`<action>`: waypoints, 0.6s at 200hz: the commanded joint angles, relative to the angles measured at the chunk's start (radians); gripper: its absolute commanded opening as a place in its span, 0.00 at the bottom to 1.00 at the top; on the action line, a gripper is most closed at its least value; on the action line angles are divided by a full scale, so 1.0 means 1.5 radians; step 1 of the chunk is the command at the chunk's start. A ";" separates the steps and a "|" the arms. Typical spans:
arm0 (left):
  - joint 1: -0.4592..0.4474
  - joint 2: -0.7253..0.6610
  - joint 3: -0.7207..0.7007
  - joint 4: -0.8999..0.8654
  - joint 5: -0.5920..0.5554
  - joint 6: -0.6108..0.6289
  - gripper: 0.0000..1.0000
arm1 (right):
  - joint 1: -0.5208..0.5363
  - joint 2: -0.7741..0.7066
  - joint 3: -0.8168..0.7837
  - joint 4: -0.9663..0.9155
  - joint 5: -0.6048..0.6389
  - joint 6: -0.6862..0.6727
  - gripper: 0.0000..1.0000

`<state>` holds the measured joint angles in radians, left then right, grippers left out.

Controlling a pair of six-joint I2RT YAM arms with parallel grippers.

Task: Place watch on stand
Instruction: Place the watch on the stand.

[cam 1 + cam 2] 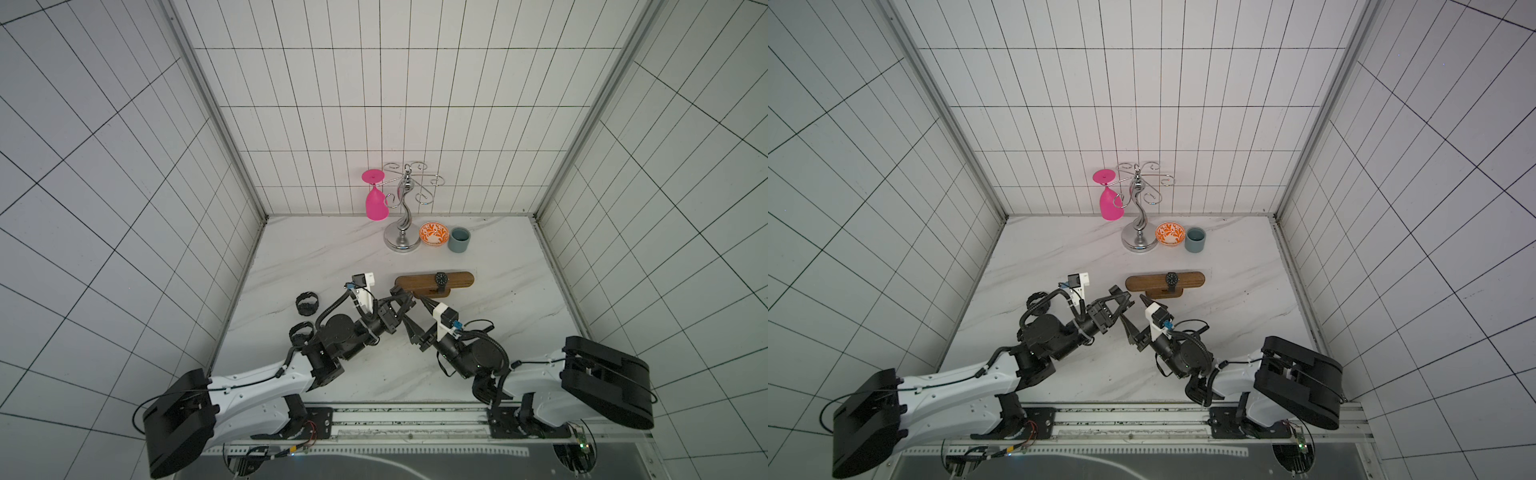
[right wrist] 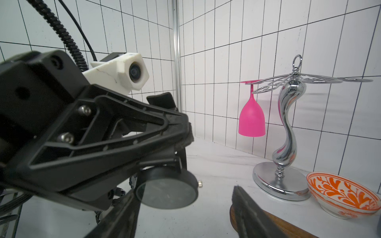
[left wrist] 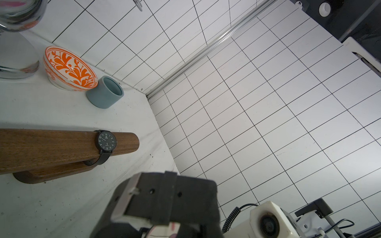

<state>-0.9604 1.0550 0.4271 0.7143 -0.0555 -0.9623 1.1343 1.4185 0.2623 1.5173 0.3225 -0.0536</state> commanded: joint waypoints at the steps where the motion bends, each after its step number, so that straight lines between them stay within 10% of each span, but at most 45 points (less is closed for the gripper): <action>1: -0.004 0.000 0.014 -0.002 -0.027 -0.010 0.00 | 0.009 0.005 0.000 0.088 0.015 -0.017 0.69; 120: -0.024 0.001 0.011 0.000 -0.050 -0.016 0.00 | 0.016 0.010 0.013 0.074 -0.001 -0.034 0.57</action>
<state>-0.9859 1.0565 0.4282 0.6949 -0.1051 -0.9718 1.1484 1.4239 0.2626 1.5490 0.3264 -0.0792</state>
